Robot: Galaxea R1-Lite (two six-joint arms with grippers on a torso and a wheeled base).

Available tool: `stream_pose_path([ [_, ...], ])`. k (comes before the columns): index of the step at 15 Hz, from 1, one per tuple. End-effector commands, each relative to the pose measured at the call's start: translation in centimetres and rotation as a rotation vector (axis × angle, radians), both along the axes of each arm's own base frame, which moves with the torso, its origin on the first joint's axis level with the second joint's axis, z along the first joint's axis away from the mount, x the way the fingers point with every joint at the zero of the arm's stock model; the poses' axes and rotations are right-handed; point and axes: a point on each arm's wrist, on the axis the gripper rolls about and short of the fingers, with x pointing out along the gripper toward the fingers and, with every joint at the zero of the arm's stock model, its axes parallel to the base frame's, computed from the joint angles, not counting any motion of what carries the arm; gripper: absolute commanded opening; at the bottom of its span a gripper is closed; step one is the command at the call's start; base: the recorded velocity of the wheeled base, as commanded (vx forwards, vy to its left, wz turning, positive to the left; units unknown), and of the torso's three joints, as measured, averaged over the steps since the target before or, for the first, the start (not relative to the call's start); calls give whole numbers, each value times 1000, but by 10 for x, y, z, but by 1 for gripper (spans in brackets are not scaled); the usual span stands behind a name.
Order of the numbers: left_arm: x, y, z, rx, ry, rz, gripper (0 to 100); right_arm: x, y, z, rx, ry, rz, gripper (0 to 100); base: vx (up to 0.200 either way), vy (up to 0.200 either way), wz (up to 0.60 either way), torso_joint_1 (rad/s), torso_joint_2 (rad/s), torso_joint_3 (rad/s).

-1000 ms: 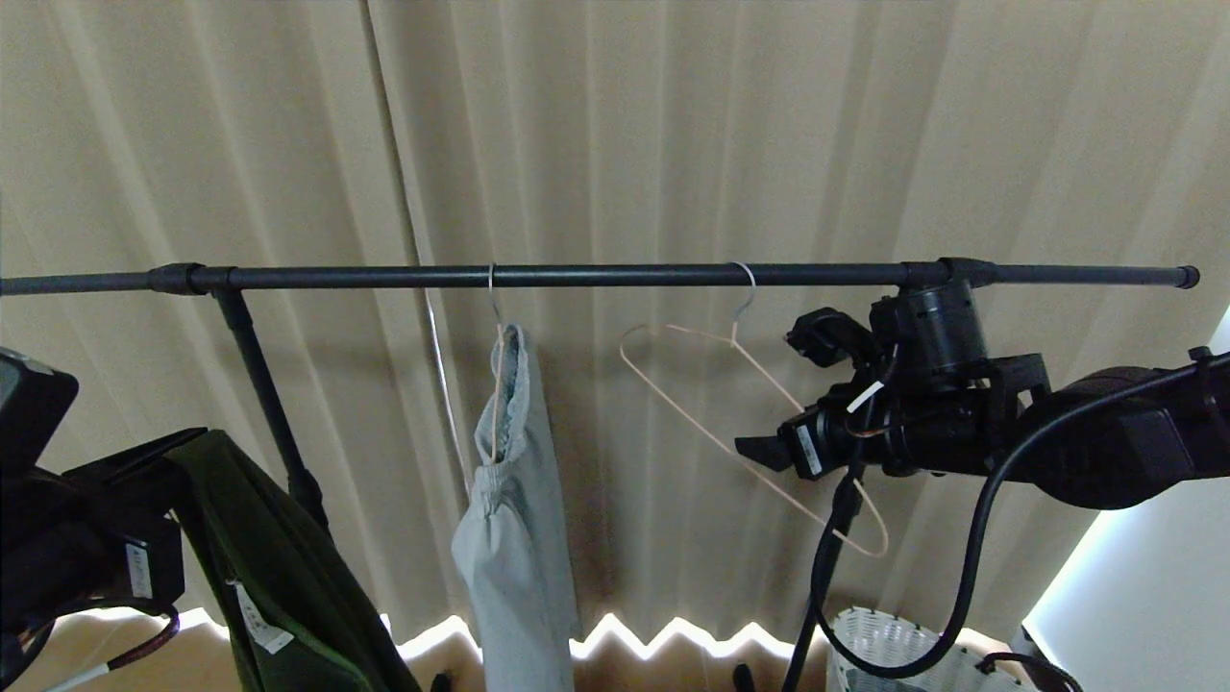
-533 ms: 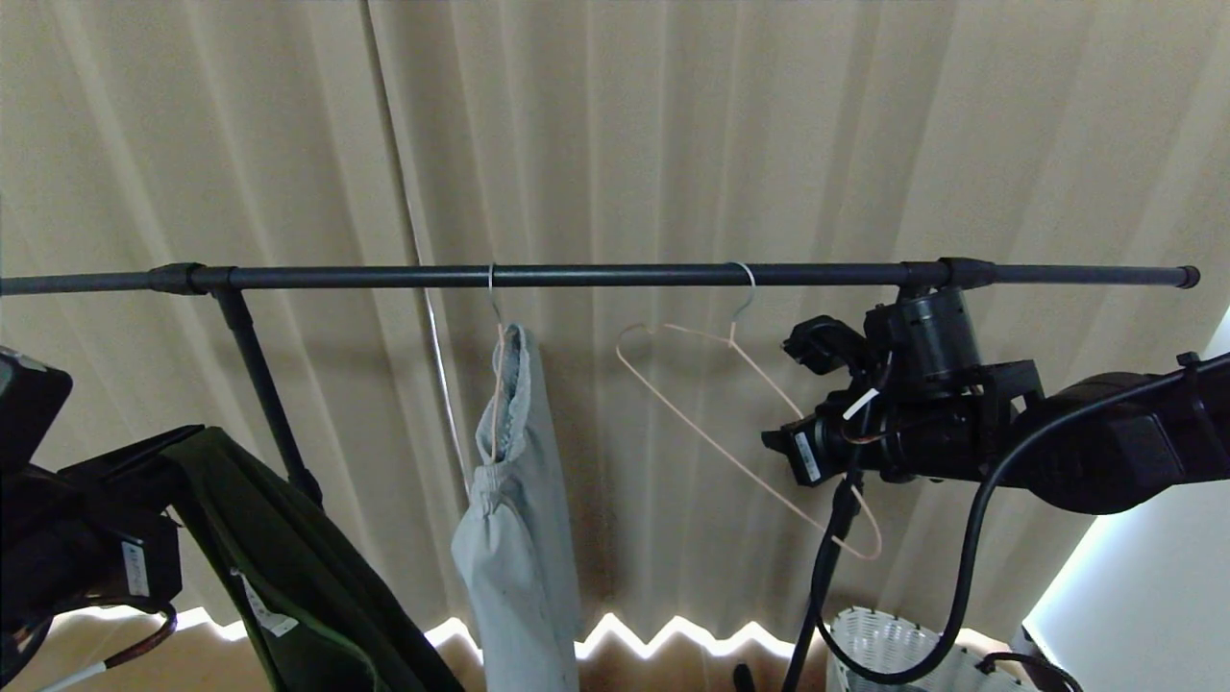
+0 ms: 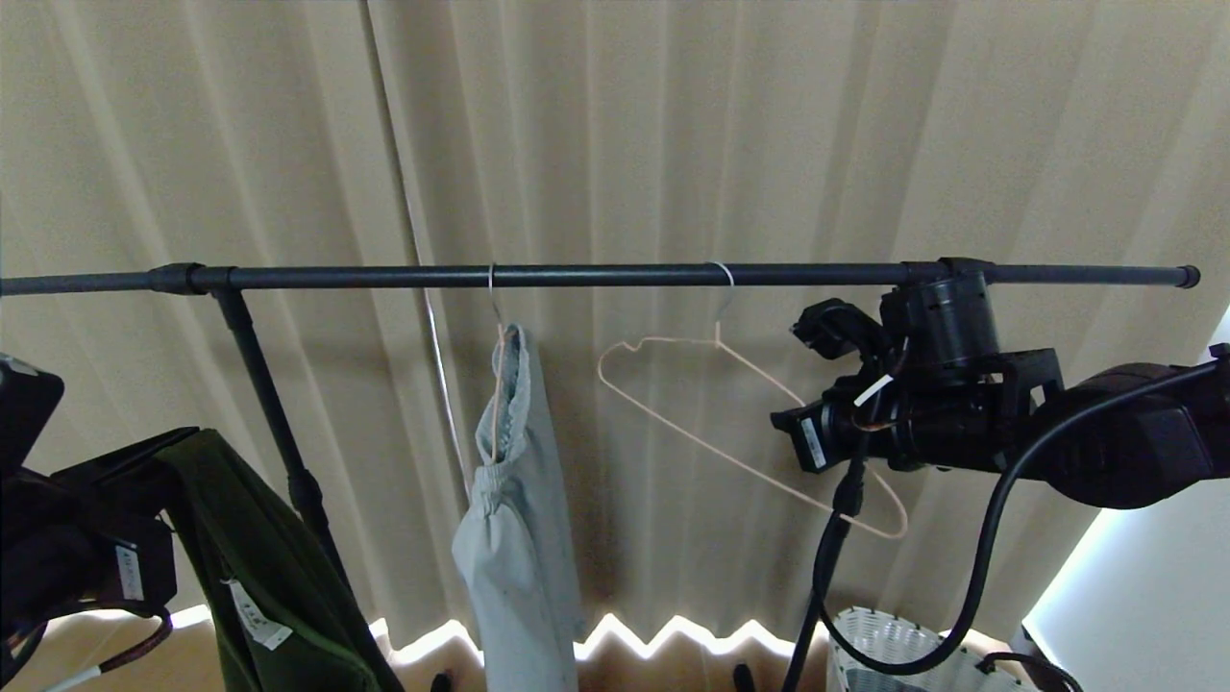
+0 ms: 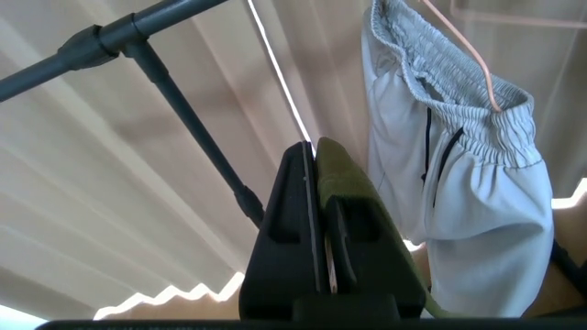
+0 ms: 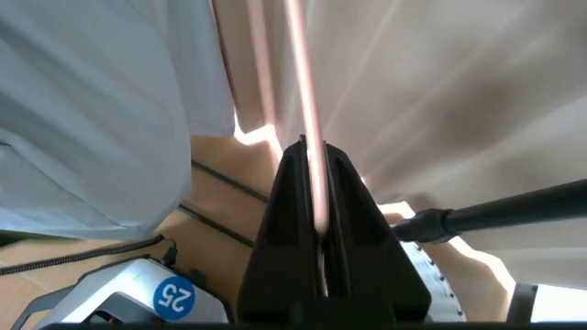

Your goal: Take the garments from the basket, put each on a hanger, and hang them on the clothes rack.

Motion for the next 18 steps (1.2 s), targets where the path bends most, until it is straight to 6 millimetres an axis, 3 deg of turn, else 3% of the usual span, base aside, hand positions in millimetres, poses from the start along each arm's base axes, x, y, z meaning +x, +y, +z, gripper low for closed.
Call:
stream_pose_path([
  [1,-1,0,0,-1,-3,-1,0,-2,-4,7,11,-26,-7,0,0,0,0,0,0,0],
  [13,0,0,0,2,-1,-6,0,-23,-16,37,70,-161,-16,0,0,0,0,0,0,0],
  [15,-1,0,0,1,-3,-6,0,-33,-20,38,70,-161,-16,0,0,0,0,0,0,0],
  [18,-3,1,-7,15,17,-7,0,-66,-34,32,64,-154,-17,0,0,0,0,0,0,0],
])
